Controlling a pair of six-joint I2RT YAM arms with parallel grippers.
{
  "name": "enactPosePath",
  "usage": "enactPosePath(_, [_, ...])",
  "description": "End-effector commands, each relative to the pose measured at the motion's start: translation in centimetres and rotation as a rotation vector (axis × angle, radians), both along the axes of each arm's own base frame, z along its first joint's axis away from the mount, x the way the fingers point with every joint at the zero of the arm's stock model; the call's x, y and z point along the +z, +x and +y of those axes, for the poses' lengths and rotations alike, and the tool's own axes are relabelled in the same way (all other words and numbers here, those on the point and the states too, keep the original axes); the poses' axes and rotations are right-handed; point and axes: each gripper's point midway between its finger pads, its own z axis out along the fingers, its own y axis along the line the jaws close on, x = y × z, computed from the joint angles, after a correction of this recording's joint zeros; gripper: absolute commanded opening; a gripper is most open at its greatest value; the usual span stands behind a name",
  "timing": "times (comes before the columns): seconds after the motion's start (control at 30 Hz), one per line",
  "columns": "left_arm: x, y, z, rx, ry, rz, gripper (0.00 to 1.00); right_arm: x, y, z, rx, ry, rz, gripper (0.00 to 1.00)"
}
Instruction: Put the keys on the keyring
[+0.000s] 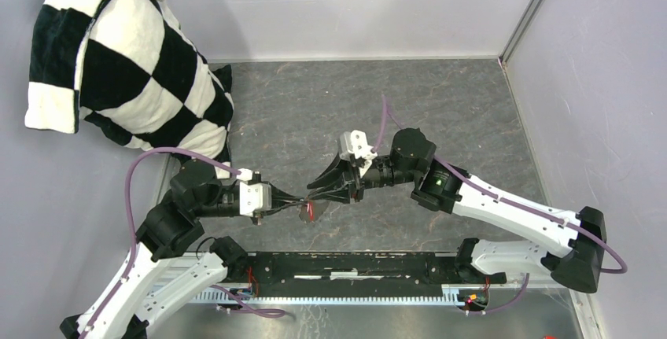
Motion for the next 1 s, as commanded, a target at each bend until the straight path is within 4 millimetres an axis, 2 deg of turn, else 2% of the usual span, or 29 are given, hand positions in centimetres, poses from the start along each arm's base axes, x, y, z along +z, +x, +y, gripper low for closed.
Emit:
enactPosePath(0.0, [2.8, 0.0, -0.3, -0.004, -0.075, -0.049, 0.02, 2.0, -1.5, 0.0, 0.094, 0.051, -0.013, 0.3])
enactPosePath(0.2, [3.2, 0.1, -0.4, 0.001, -0.091, -0.047, 0.02, 0.9, -1.2, 0.5, 0.091, 0.02, 0.002, 0.29])
enactPosePath(0.5, [3.5, -0.1, -0.4, -0.007, -0.102, -0.046, 0.02, -0.3, 0.3, 1.5, -0.009, -0.015, -0.011, 0.3])
enactPosePath(0.57, [3.5, -0.2, -0.4, -0.01, -0.101, -0.045, 0.02, -0.1, 0.3, 1.5, -0.017, -0.007, -0.016, 0.23])
enactPosePath(0.67, [3.2, -0.1, -0.4, -0.006, -0.096, -0.04, 0.02, -0.3, 0.4, 1.7, -0.021, -0.016, -0.014, 0.04])
enactPosePath(0.73, [3.0, 0.1, -0.4, 0.004, -0.089, -0.039, 0.02, -0.8, 0.7, 1.6, -0.043, -0.045, -0.01, 0.01])
enactPosePath(0.77, [2.7, 0.2, -0.3, 0.011, -0.079, -0.039, 0.05, -1.0, 1.0, 1.4, -0.057, -0.064, -0.03, 0.01])
enactPosePath(0.9, [0.7, 0.5, 0.2, 0.013, 0.011, -0.052, 0.3, -2.1, 2.1, 0.7, -0.125, -0.176, -0.055, 0.01])
enactPosePath(0.97, [0.0, 0.5, 0.4, 0.006, 0.045, -0.055, 0.33, -2.3, 2.3, 0.5, -0.136, -0.222, -0.071, 0.01])
